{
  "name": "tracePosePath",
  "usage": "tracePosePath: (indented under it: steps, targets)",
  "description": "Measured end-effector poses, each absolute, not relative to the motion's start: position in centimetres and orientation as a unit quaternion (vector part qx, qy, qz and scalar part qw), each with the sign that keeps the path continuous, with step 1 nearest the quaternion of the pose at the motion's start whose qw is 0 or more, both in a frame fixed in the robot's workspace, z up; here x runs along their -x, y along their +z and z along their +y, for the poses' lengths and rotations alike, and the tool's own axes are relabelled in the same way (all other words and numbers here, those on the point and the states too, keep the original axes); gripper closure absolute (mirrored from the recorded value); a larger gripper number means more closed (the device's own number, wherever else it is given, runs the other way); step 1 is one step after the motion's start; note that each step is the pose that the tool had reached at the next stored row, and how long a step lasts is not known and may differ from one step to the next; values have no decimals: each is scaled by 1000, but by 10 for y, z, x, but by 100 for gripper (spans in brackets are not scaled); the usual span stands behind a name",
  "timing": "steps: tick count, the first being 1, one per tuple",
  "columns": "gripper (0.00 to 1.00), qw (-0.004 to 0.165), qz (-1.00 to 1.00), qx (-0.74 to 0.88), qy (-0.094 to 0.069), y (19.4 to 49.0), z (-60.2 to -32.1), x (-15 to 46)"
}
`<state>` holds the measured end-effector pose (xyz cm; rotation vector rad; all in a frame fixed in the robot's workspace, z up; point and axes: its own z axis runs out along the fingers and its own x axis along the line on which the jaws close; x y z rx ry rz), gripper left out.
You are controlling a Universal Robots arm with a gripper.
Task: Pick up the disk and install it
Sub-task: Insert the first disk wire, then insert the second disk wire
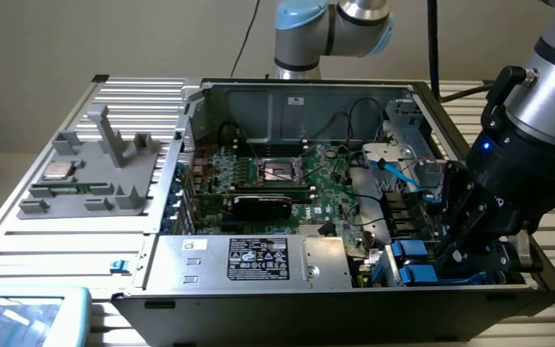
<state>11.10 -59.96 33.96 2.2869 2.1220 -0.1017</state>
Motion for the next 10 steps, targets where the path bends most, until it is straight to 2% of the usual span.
tracePosePath:
  steps: [10]
  targets:
    - [84,2,679,-733,-41,340,-597,-116]
